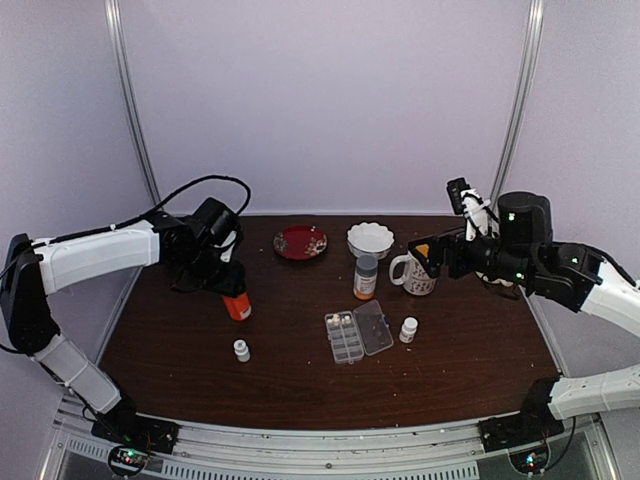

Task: Sort the pills into containers
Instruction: Pick up the pill bottle from the center of the board.

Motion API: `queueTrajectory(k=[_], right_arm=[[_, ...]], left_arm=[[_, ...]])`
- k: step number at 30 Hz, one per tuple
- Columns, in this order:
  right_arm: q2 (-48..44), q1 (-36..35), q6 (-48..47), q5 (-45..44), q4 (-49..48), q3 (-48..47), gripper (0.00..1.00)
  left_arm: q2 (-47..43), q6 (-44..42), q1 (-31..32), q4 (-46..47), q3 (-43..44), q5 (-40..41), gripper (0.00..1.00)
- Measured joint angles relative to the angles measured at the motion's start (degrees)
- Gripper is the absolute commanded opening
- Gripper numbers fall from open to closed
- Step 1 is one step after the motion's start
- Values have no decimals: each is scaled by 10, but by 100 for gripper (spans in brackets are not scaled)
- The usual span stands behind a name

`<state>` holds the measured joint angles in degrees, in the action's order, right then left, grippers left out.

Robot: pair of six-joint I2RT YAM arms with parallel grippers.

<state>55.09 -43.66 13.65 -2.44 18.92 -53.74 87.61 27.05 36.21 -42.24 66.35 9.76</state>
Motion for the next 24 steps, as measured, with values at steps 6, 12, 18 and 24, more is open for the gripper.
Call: queueTrajectory(k=[6,12,18,24], right_arm=[[-3,-17,28,0,-2,24,100],[-22,-39,44,0,-3,51,100],[-10,-61,47,9,-9,41,100],[22,-97,52,9,-13,24,100]], left_arm=[[0,-26,53,2,57,-10,38],[0,-43,71,5,65,-36,36],[0,-47,95,6,65,-51,37],[7,-46,116,7,65,-52,37]])
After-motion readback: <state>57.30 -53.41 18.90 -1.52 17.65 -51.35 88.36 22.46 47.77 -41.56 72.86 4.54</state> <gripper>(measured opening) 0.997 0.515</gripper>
